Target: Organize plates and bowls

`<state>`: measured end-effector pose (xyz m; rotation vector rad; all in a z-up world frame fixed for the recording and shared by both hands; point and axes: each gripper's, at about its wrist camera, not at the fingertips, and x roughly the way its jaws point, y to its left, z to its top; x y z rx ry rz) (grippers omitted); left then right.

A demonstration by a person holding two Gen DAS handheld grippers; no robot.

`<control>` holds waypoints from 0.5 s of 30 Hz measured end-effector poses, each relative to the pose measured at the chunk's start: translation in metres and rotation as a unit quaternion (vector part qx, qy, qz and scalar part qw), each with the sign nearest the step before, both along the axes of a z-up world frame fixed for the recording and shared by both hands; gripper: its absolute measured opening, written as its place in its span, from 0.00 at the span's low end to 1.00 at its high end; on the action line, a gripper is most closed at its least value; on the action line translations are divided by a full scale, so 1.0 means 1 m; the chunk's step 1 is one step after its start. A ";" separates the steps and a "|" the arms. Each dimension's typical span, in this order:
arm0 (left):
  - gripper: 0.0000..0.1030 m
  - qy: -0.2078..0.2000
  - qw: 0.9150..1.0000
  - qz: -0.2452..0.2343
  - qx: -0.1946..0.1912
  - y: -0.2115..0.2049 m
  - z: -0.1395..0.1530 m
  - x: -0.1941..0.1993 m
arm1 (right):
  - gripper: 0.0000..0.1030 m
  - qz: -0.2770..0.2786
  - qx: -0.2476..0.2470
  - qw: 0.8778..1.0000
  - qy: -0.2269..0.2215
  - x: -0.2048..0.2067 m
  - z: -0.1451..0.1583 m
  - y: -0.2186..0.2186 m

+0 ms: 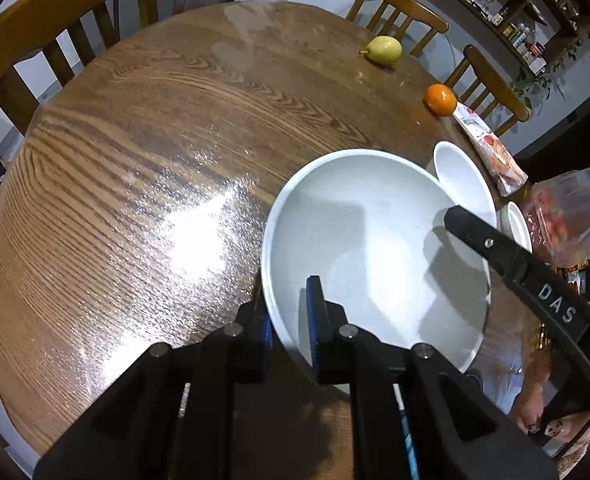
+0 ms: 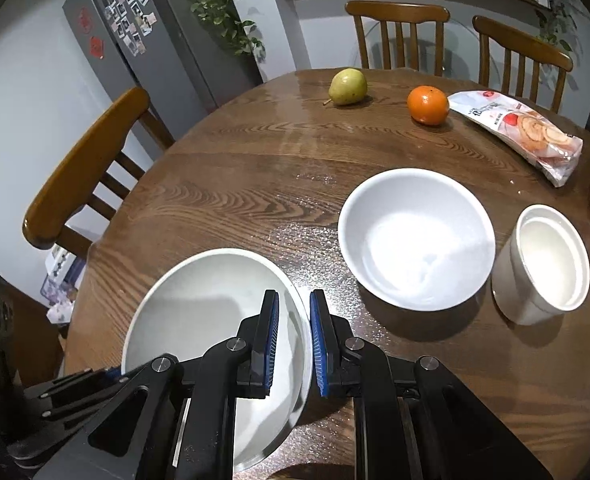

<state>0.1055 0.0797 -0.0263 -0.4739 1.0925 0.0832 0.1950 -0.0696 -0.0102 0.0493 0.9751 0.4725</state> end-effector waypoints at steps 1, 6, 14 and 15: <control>0.11 0.002 1.000 -0.001 0.000 -0.001 -0.001 0.001 | 0.17 -0.001 -0.001 1.000 -0.001 0.000 0.000 0.000; 0.11 0.010 1.000 -0.001 -0.004 -0.002 -0.007 0.003 | 0.17 -0.002 -0.009 1.000 0.015 0.003 -0.008 0.000; 0.15 0.012 1.000 -0.009 -0.003 -0.004 -0.004 0.004 | 0.17 -0.004 -0.003 0.999 0.037 0.007 -0.011 -0.007; 0.15 0.009 1.000 -0.008 -0.001 -0.002 -0.002 0.004 | 0.17 -0.008 0.001 0.999 0.035 0.007 -0.008 -0.012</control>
